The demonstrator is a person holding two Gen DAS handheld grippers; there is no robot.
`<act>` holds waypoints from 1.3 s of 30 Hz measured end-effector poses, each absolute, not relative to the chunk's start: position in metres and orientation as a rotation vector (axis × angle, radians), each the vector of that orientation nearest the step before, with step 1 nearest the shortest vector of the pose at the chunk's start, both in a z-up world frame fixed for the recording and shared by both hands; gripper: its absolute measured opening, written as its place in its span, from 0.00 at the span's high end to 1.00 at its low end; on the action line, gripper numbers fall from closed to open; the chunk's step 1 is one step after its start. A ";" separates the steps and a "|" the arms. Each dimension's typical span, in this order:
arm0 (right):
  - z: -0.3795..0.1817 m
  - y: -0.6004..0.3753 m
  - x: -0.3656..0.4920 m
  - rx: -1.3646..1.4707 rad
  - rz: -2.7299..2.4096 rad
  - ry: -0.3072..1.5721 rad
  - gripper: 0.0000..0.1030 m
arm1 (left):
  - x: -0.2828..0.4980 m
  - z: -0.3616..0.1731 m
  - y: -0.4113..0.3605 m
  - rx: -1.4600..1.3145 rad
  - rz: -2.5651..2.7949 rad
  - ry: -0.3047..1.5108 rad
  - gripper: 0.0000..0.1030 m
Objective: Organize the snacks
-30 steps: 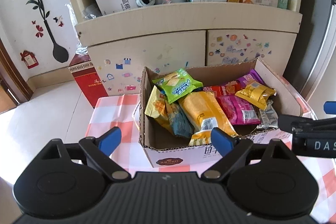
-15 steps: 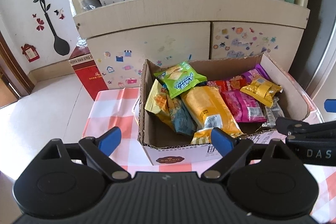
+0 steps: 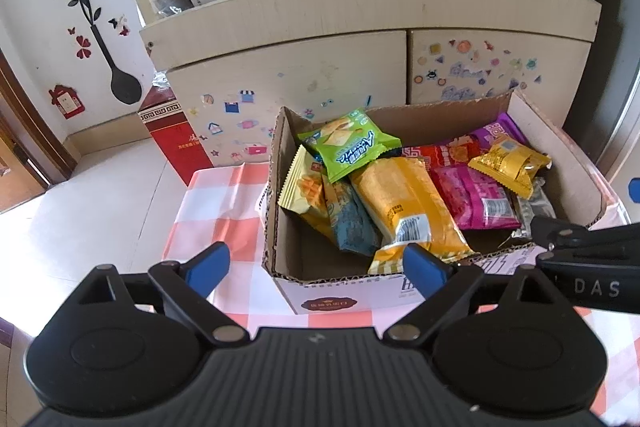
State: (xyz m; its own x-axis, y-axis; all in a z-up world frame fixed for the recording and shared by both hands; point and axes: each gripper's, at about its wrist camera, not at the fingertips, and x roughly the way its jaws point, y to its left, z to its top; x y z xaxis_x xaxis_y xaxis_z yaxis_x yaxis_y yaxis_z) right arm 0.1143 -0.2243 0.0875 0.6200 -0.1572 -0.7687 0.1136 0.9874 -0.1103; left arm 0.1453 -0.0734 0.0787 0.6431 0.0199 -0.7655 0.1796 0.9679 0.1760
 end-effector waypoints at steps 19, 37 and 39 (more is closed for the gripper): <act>0.081 -0.226 0.126 -0.034 -0.151 0.928 0.00 | 0.153 0.072 -0.075 0.245 -0.062 0.905 0.09; 0.079 -0.225 0.128 -0.033 -0.145 0.946 0.00 | 0.155 0.068 -0.074 0.238 -0.052 0.928 0.10; 0.079 -0.225 0.128 -0.033 -0.143 0.947 0.00 | 0.155 0.068 -0.074 0.239 -0.052 0.927 0.10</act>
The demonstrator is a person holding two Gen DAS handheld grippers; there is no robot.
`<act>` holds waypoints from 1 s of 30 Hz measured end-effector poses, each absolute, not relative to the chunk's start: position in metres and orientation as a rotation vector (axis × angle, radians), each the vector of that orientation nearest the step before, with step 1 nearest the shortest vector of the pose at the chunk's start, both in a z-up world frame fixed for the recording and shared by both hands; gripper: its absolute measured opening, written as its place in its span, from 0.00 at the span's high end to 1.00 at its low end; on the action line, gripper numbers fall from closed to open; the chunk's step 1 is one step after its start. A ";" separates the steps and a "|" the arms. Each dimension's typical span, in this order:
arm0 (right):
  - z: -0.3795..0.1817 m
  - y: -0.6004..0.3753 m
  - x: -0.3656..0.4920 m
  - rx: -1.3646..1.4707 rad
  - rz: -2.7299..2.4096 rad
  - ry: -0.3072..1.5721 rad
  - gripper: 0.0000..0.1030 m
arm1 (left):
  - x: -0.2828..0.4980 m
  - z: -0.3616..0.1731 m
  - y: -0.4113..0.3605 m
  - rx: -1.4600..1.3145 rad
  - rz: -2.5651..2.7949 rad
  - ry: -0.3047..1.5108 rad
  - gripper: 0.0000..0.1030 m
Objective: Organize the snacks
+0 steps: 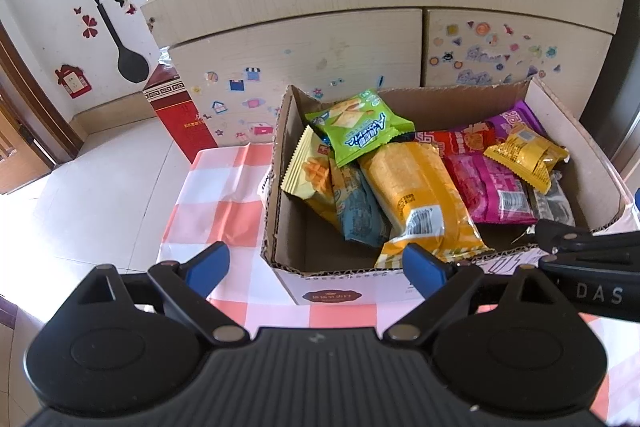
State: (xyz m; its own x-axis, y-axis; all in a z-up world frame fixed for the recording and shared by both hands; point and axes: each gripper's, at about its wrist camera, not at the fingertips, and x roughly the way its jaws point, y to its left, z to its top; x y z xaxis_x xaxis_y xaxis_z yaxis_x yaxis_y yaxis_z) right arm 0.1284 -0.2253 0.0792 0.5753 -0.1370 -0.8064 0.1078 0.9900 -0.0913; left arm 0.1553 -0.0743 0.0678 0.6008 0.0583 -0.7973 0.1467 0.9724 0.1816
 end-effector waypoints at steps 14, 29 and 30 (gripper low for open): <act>0.079 -0.222 0.128 -0.032 -0.133 0.955 0.00 | 0.151 0.070 -0.071 0.246 -0.036 0.929 0.10; 0.090 -0.216 0.112 -0.051 -0.101 0.951 0.00 | 0.131 0.082 -0.067 0.291 -0.017 0.899 0.10; 0.091 -0.215 0.110 -0.053 -0.097 0.950 0.00 | 0.129 0.083 -0.066 0.294 -0.015 0.895 0.10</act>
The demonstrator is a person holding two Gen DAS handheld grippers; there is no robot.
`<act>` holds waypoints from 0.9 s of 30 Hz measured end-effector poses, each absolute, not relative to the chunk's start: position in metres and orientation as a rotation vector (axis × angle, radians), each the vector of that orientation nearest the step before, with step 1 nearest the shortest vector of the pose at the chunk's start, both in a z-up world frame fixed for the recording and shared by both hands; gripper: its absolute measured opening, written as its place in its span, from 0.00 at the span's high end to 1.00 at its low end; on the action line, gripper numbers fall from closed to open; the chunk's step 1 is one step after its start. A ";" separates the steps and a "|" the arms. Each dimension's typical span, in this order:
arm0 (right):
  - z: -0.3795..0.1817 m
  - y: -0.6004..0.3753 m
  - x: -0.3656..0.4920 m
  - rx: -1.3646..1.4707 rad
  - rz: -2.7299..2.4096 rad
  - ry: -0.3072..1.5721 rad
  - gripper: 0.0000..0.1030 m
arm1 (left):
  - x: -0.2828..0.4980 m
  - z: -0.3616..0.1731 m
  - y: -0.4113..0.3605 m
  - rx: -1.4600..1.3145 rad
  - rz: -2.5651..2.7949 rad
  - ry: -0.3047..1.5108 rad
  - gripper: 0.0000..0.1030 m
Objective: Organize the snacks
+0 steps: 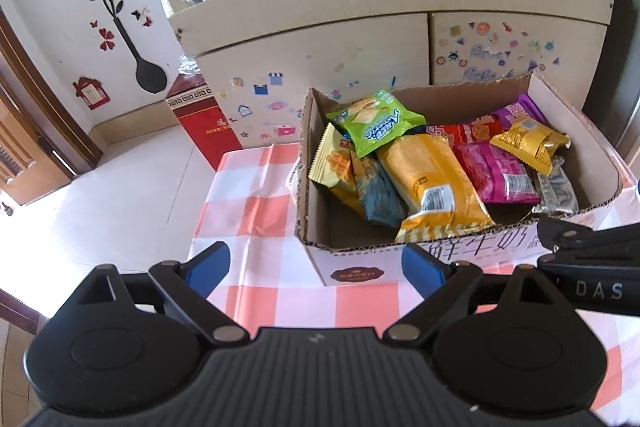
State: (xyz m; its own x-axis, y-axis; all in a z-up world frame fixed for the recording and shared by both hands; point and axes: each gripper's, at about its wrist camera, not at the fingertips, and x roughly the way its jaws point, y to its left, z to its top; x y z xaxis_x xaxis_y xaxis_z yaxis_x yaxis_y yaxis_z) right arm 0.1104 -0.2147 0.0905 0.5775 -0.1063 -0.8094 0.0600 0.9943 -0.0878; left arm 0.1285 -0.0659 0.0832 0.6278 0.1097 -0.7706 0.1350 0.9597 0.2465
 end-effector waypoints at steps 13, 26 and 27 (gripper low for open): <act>0.093 -0.194 0.078 -0.102 0.012 0.929 0.00 | 0.089 0.098 -0.046 0.312 0.030 0.840 0.09; 0.058 -0.166 0.030 -0.115 0.159 0.978 0.00 | 0.028 0.081 -0.013 0.253 -0.011 0.899 0.07; 0.053 -0.163 0.025 -0.113 0.172 0.982 0.00 | 0.025 0.078 -0.013 0.258 -0.013 0.904 0.07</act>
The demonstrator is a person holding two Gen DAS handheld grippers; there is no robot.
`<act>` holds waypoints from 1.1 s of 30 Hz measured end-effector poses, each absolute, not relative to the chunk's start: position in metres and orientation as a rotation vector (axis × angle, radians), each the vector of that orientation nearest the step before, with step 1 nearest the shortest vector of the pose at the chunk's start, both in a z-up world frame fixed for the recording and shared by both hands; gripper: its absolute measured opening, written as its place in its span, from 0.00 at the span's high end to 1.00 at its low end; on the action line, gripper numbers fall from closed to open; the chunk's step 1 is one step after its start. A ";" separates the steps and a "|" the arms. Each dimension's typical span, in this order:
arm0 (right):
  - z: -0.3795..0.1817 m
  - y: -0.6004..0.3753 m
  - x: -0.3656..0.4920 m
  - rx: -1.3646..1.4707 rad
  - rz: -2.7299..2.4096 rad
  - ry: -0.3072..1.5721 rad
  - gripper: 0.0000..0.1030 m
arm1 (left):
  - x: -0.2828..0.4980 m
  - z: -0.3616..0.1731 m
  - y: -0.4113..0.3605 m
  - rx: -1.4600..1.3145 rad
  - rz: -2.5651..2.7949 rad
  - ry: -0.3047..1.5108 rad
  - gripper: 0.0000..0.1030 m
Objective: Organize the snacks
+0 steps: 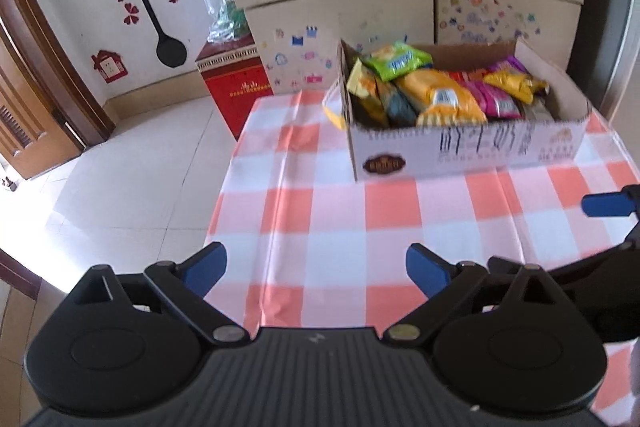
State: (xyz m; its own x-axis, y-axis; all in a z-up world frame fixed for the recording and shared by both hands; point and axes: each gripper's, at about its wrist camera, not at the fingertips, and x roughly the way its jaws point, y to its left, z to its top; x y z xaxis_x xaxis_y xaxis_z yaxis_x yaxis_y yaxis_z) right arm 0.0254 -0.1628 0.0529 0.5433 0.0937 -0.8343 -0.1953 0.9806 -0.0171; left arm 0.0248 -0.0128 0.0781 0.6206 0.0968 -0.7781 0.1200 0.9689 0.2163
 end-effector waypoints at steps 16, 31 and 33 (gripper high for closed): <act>-0.014 -0.170 -0.046 -0.143 0.178 0.846 0.00 | -0.016 0.060 0.004 0.211 -0.035 0.952 0.07; -0.027 -0.185 -0.041 -0.149 0.291 0.661 0.00 | -0.038 0.045 0.005 0.201 -0.054 0.993 0.07; -0.027 -0.185 -0.042 -0.148 0.291 0.659 0.00 | -0.037 0.043 0.007 0.199 -0.050 0.997 0.07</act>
State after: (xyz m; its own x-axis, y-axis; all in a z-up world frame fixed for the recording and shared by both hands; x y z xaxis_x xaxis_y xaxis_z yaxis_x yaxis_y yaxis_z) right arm -0.0417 -0.1852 -0.0267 0.7523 0.2184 -0.6215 -0.3117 0.9492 -0.0438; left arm -0.0374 0.0071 0.0428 0.5430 0.0491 -0.8383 0.1324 0.9808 0.1432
